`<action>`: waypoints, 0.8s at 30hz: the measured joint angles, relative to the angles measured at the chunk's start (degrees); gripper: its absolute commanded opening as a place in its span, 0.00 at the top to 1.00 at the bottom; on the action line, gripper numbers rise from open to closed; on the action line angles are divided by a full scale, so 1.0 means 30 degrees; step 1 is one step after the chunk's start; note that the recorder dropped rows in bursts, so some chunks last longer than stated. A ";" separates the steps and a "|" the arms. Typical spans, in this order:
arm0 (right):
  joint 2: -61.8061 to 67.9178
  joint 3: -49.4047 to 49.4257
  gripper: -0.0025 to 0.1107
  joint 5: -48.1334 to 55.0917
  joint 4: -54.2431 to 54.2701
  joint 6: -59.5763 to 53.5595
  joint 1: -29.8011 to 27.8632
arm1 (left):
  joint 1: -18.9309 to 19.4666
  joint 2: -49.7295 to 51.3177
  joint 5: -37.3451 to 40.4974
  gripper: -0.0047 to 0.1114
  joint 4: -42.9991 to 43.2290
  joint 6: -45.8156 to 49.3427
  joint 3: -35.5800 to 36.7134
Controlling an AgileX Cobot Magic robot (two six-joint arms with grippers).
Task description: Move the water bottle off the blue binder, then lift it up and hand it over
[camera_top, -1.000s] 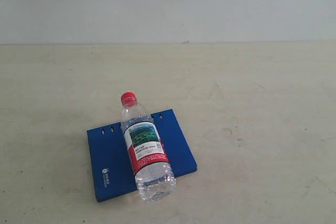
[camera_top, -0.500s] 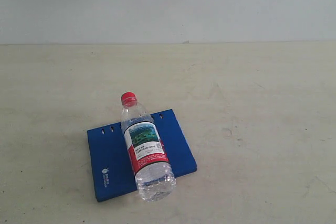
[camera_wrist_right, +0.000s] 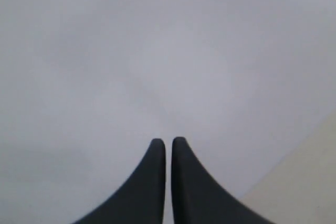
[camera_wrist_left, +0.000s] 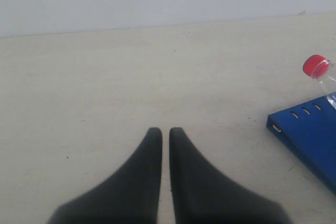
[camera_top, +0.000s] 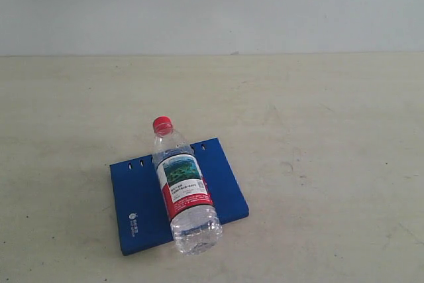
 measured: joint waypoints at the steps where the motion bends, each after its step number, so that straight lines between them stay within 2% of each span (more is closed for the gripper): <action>1: 0.0000 -0.0598 0.98 0.0948 -0.2262 0.0653 0.0135 | 0.0000 0.0000 0.0000 0.92 0.0000 0.0000 0.0000; 3: 0.0050 -0.1986 0.98 0.2432 -0.6463 0.3130 0.0710 | 0.0000 0.0000 0.0000 0.92 0.0000 0.0000 0.0000; 6: 0.1636 -0.3323 0.98 0.1600 -1.2053 0.6852 0.2582 | 0.0000 0.0000 0.0000 0.92 0.0000 0.0000 0.0000; 12: 1.0510 -0.3670 0.98 -0.1307 -2.1113 1.1632 0.7900 | 0.0000 0.0000 0.0000 0.92 0.0000 0.0000 0.0000; 18: 2.1376 -0.6080 0.98 -0.2418 -2.5523 1.1420 1.2208 | 0.0000 0.0000 0.0000 0.92 0.0000 0.0000 0.0000; 24: 2.7561 -1.0484 0.98 -0.3366 -2.5849 1.0480 1.3007 | 0.0000 0.0000 0.0000 0.92 0.0000 0.0000 0.0000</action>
